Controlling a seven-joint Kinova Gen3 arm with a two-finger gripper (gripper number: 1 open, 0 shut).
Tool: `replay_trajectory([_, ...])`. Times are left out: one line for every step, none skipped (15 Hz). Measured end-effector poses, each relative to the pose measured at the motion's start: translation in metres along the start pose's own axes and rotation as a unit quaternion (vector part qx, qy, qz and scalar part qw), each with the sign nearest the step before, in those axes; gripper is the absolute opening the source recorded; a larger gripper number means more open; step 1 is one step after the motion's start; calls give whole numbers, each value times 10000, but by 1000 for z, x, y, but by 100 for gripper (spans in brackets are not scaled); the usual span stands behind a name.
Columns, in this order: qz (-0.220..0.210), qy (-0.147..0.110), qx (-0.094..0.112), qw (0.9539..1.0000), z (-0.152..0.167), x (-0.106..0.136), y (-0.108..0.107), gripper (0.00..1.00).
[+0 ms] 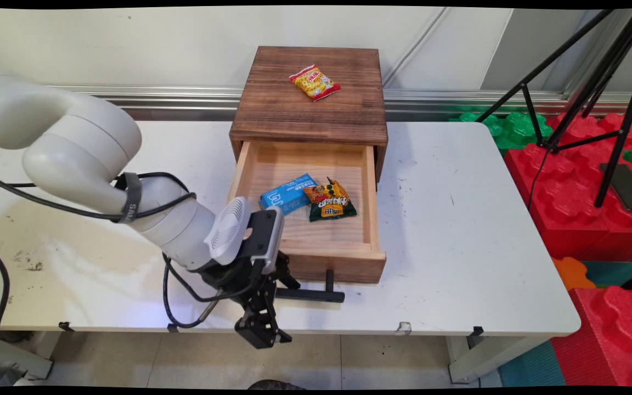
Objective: Open the drawer
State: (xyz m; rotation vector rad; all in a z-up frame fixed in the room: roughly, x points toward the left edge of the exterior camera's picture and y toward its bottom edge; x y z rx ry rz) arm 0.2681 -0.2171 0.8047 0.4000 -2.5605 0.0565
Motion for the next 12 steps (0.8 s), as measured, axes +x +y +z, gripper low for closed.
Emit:
replay_trajectory([-6,3,-14,10000,0,0,3,100])
replay_trajectory([-11,5,-25,10000,0,0,5,100])
replay_trajectory([-11,6,-31,10000,-1,0,6,100])
replay_trajectory([-17,8,-39,10000,-1,0,7,100])
replay_trajectory([-19,11,-47,10000,-1,0,9,100])
replay_trajectory([-22,11,-53,10000,-2,0,11,100])
replay_trajectory([-24,14,-58,10000,-2,0,12,100])
replay_trajectory([-27,14,-64,10000,-2,0,14,100])
replay_trajectory([-24,17,-70,10000,-3,0,15,100])
replay_trajectory([-27,20,-73,10000,-3,0,16,100])
replay_trajectory([-26,24,-76,10000,-4,0,18,100])
replay_trajectory([-19,30,-73,10000,-5,1,19,100])
